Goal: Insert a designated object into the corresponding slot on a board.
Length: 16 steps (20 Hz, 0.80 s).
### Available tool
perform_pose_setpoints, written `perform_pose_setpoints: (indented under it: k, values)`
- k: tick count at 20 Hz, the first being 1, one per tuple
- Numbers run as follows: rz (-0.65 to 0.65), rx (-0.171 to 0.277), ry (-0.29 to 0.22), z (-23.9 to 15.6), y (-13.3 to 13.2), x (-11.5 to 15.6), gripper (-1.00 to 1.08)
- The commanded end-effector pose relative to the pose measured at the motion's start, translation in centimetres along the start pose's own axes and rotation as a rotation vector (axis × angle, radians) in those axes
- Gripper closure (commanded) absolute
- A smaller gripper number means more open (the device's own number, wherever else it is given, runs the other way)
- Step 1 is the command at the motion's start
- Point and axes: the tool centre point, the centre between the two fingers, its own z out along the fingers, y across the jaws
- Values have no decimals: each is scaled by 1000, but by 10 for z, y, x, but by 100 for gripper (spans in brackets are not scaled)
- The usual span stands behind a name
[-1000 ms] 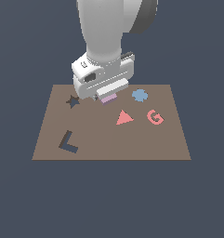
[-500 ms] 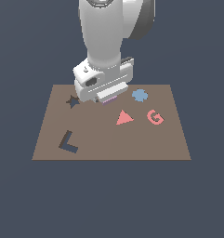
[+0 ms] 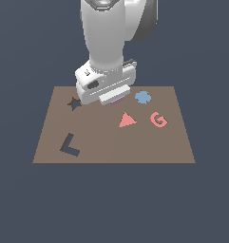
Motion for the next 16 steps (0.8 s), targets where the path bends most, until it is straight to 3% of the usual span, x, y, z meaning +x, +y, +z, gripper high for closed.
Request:
perform_pose_setpoints:
  k: [1,16]
  values:
    - [-1,1,-1,1,-1,0,108]
    - [45,1,-1,-3,8,9,108]
